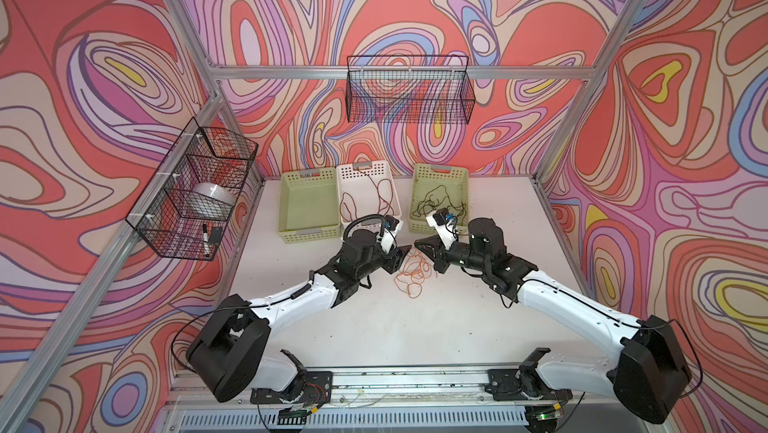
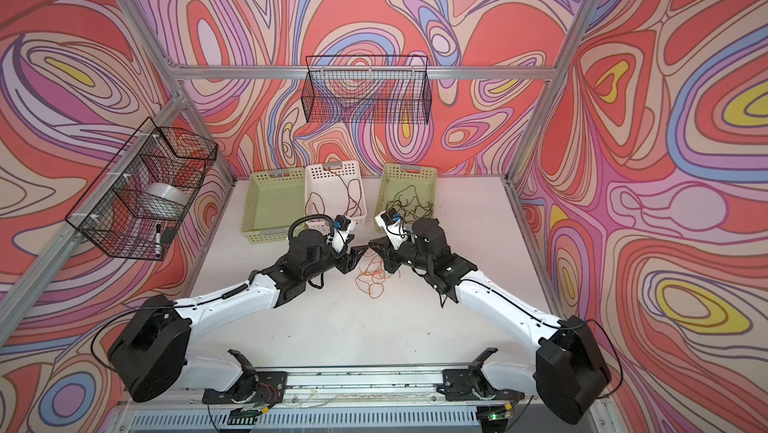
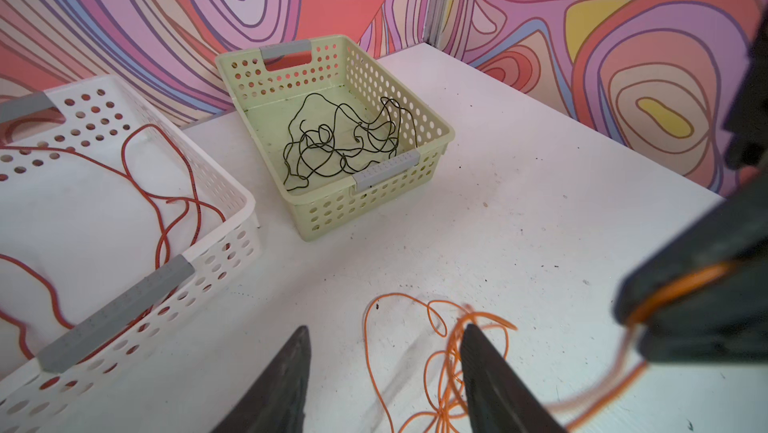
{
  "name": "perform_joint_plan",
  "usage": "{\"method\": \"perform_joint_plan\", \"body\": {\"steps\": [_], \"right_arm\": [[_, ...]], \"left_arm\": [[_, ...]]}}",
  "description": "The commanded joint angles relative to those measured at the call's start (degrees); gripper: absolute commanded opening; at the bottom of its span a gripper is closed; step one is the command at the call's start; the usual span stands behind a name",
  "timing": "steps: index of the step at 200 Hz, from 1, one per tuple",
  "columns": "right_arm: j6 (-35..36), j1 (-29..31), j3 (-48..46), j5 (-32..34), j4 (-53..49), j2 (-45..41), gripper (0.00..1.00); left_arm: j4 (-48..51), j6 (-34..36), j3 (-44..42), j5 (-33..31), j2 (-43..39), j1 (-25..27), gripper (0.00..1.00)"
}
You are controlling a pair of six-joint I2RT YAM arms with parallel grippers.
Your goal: Untangle the cables
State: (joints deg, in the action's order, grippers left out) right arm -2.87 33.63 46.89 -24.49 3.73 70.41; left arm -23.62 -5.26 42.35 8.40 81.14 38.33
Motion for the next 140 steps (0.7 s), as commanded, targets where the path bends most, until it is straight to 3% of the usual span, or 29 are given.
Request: {"method": "perform_joint_plan", "body": {"steps": [1,37,68,81,100,140], "right_arm": [[1.3,0.2,-0.9,-0.2,2.4,-2.7,0.00],[0.9,0.2,-1.3,4.5,2.5,-3.8,0.00],[-0.1,0.1,-1.2,9.6,3.5,-5.3,0.00],[-0.6,0.0,-0.8,10.8,3.5,-5.6,0.00],[-0.9,0.1,-0.1,8.7,3.5,-5.5,0.00],[-2.3,0.1,0.6,3.9,3.5,-5.2,0.00]], "left_arm": [[-6.3,-4.1,0.3,-1.1,1.9,0.1,0.49],[-8.4,-5.3,1.5,1.3,4.3,0.5,0.32],[-10.8,-1.8,0.2,3.0,4.0,1.7,0.31],[-13.2,0.6,-1.4,4.2,3.3,2.6,0.33],[-15.7,3.3,-3.2,3.8,2.9,3.9,0.43],[-20.8,4.1,-3.5,-2.0,4.9,4.7,0.53]]}}
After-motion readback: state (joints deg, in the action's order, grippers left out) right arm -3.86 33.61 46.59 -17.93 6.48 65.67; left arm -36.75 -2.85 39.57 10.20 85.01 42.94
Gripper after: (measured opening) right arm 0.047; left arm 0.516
